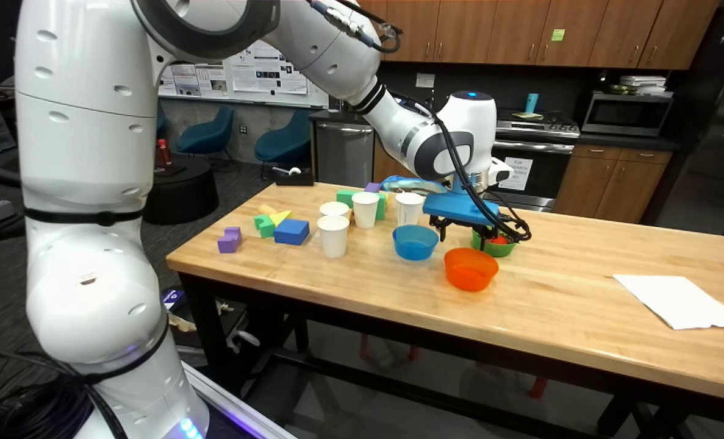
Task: Stack the three bowls together.
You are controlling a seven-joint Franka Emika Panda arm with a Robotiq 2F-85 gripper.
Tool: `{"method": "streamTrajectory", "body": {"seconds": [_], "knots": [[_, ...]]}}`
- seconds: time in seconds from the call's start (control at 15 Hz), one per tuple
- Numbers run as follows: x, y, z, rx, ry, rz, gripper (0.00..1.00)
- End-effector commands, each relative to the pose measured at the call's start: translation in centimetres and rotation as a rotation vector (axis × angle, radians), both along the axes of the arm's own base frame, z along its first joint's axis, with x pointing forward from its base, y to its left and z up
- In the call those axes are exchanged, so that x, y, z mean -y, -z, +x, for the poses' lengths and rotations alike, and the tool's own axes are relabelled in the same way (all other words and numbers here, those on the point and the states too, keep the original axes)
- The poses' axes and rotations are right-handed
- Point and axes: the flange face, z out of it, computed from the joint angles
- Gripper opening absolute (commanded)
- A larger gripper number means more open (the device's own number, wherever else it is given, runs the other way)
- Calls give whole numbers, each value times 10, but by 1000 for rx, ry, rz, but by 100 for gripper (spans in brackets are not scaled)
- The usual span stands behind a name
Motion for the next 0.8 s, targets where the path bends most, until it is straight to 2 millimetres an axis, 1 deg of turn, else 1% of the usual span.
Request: {"method": "streamTrajectory", "body": {"seconds": [0.0, 0.33, 0.47, 0.73], "knots": [[3, 3, 4, -4, 14, 48, 100], [-2, 16, 8, -28, 7, 60, 100], [0, 20, 8, -34, 11, 65, 100], [7, 21, 4, -32, 23, 68, 100]]}}
